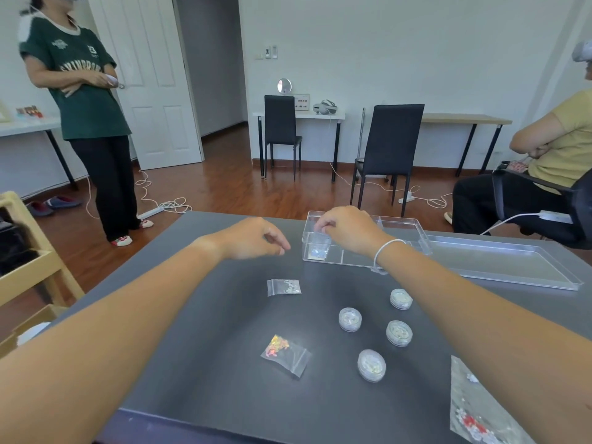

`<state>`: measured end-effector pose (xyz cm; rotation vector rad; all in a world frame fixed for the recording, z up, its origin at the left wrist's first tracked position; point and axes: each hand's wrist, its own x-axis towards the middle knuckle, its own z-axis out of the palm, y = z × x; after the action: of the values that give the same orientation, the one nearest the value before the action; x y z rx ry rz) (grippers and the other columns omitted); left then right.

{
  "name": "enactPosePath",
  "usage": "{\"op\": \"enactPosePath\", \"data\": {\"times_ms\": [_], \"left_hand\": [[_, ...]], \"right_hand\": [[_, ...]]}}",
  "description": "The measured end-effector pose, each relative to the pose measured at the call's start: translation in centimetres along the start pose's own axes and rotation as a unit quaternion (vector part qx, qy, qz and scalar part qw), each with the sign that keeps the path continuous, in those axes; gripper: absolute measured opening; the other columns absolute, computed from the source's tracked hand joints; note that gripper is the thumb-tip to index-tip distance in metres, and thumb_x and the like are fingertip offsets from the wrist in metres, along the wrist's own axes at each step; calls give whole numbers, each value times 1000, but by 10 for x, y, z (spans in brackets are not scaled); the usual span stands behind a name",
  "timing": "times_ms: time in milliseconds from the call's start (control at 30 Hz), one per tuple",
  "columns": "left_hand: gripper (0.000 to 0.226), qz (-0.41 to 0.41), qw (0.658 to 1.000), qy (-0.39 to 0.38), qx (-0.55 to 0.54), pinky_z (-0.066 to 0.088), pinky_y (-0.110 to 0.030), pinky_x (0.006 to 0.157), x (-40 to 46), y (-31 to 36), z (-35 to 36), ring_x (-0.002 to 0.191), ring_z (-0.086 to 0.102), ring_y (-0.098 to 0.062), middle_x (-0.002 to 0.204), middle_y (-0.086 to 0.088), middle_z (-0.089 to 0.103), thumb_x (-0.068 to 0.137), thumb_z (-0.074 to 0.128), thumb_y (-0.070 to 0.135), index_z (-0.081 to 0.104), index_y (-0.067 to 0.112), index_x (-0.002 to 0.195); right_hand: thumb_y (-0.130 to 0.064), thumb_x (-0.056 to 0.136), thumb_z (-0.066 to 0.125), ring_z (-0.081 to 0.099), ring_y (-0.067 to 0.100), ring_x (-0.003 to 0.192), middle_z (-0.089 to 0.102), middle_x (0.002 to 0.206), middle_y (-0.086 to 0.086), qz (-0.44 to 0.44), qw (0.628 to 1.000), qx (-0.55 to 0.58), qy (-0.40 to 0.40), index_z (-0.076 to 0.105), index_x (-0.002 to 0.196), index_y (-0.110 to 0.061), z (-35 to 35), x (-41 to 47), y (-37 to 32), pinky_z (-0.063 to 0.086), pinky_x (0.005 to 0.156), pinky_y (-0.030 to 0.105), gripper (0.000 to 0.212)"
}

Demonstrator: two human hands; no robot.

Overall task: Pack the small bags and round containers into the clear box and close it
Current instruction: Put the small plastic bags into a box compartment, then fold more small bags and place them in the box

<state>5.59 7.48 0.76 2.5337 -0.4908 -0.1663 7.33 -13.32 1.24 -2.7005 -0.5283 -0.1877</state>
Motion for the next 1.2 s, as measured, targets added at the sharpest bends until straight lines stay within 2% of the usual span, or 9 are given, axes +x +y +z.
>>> {"op": "enactPosePath", "data": {"times_ms": [300,433,567,733,833,900,933,1033,1200], "left_hand": [[21,-59,996,-66,19,40,-15,69,-21,2,6,82,59,-4,83,17,62,72,73,35,68,31,92],[27,-64,994,-82,36,39,-18,72,-27,4,10,84,58,-8,85,14,62,72,74,35,68,29,97],[25,-63,994,-81,41,40,-16,69,-30,6,12,82,57,-9,89,8,62,72,74,31,67,26,96],[20,-65,994,-83,29,39,-16,67,-31,7,15,74,57,-5,78,12,63,73,73,26,66,26,92],[16,-62,994,-88,20,40,-18,69,-32,7,16,73,57,-5,74,13,64,74,73,23,65,26,88],[16,-62,994,-91,20,41,-19,71,-32,8,16,72,57,-3,71,14,65,74,72,22,64,26,88],[17,-62,994,-92,22,41,-19,73,-32,8,17,72,57,-3,71,14,65,74,72,22,64,25,89],[20,-72,993,-87,22,41,-20,74,-33,9,18,75,57,-7,74,14,62,74,73,22,63,24,91],[22,-81,994,-77,14,40,-20,68,-37,10,21,71,53,-8,74,11,58,76,70,20,63,21,97]], "right_hand": [[-3,90,41,52,26,114,66,120,-3,5,999,-40,2,71,98,-21,5,5,-1,30,95,40,37],[6,85,39,50,31,115,64,123,9,4,997,-80,11,66,106,-7,12,7,-3,32,92,39,37],[0,90,38,47,30,119,63,126,3,-19,996,-88,26,63,117,-25,9,-2,-6,32,94,42,44],[-9,92,41,53,27,108,63,120,4,-71,995,-42,56,66,110,-20,2,-24,-22,40,93,40,33],[-17,88,52,53,-2,72,67,96,-5,-101,994,34,-16,70,93,-22,0,-47,-36,42,73,21,20],[-21,84,60,50,-13,60,62,79,-13,-118,985,56,-109,71,88,-24,2,-66,-43,37,60,4,12],[-23,82,63,50,-16,59,59,74,-16,-122,979,66,-152,71,87,-24,4,-75,-45,37,57,1,10],[-35,77,69,51,-8,60,57,72,-18,-125,964,72,-223,68,89,-29,9,-98,-51,37,56,8,14],[-52,68,71,49,2,69,51,82,-16,-112,965,50,-231,60,101,-31,14,-116,-56,38,60,21,41]]}}
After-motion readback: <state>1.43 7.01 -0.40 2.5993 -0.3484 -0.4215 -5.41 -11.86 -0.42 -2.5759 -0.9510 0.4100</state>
